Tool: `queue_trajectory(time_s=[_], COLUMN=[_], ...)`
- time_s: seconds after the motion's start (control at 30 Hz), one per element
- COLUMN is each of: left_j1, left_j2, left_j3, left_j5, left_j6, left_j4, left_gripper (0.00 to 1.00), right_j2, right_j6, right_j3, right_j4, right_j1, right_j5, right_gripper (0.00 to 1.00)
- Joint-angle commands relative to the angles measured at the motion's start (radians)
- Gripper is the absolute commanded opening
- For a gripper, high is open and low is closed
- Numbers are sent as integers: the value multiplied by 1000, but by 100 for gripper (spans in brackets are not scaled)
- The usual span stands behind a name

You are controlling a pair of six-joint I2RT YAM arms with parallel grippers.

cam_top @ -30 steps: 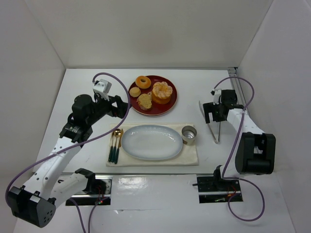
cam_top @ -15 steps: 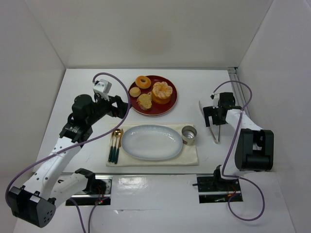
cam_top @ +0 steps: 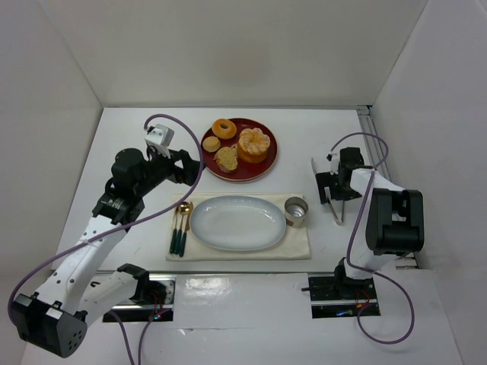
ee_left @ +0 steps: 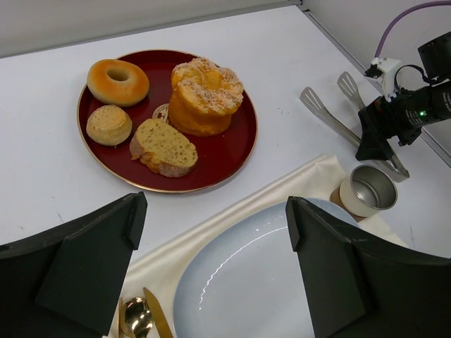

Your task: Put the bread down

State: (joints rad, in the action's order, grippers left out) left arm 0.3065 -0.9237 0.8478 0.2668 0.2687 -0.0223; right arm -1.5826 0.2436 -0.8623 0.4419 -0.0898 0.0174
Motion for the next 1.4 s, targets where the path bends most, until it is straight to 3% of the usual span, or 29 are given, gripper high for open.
queue_trajectory(time_s=[0.0, 0.13, 0.3, 0.67, 1.17, 1.37], left_j1=[5, 5, 5, 5, 5, 5], left_j2=[20, 29, 29, 29, 20, 20], left_j3=[-3, -3, -3, -3, -3, -3], left_j5=[20, 20, 20, 11, 11, 11], left_j6=[10, 10, 10, 10, 10, 1], left_j4=[53, 53, 53, 53, 53, 53], left_gripper=[100, 100, 100, 100, 100, 100], right_j2=[-30, -39, -39, -27, 202, 242], right_j6=[-9, -18, -18, -27, 2, 22], right_j3=[-17, -17, -7, 2, -17, -99], right_j4=[-8, -8, -8, -8, -48, -14], right_j1=[-7, -7, -7, -16, -16, -16], right_j5=[-2, -2, -2, -2, 32, 124], right_gripper=[100, 98, 87, 38, 38, 41])
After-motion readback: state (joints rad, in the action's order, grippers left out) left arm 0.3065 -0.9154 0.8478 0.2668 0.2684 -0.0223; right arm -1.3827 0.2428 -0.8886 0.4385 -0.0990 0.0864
